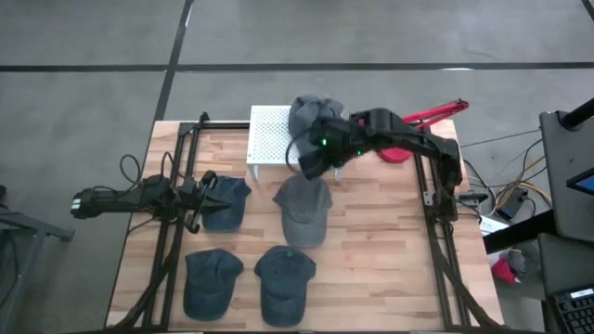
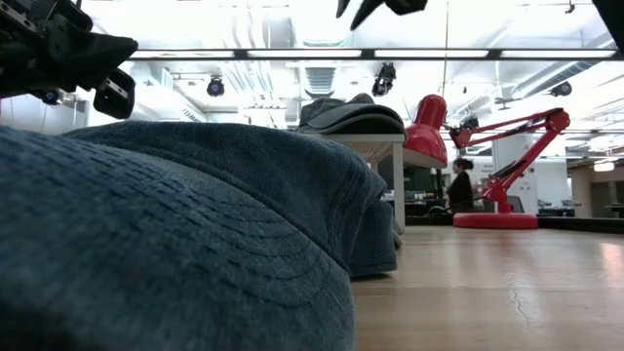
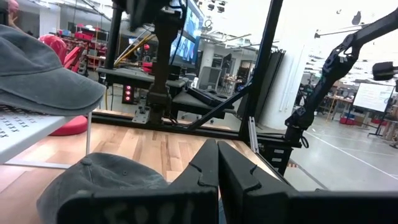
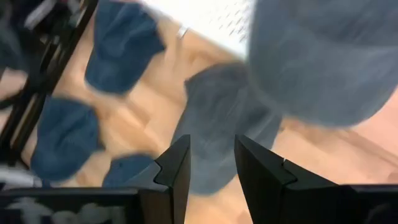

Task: Pick & Place hat
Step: Stack the gray cap on the gray caps on the shelf

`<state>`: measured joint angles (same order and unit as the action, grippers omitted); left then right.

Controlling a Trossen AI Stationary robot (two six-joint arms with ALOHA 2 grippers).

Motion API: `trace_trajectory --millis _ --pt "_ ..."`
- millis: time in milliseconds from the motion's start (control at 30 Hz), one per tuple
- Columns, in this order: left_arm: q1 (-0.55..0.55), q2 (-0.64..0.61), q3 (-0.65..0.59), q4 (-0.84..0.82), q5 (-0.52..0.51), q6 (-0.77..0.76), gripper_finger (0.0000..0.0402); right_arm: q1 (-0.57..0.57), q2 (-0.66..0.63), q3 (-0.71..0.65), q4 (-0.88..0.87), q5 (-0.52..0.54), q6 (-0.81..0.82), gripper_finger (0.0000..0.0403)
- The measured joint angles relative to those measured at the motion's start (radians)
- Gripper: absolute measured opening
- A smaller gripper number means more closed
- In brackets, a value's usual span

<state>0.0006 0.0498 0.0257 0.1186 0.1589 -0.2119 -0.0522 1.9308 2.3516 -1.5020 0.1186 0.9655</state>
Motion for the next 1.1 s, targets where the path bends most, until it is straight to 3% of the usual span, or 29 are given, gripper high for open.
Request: trace_trajectory --millis 600,1100 --pt "0.000 0.000 0.000 0.000 0.000 0.000 0.0000 0.312 -0.001 -0.002 -0.015 0.007 0.140 0.0087" --pt "0.000 0.000 0.000 0.000 0.000 0.000 0.0000 0.410 0.002 -0.036 -0.020 0.015 0.161 0.0082"
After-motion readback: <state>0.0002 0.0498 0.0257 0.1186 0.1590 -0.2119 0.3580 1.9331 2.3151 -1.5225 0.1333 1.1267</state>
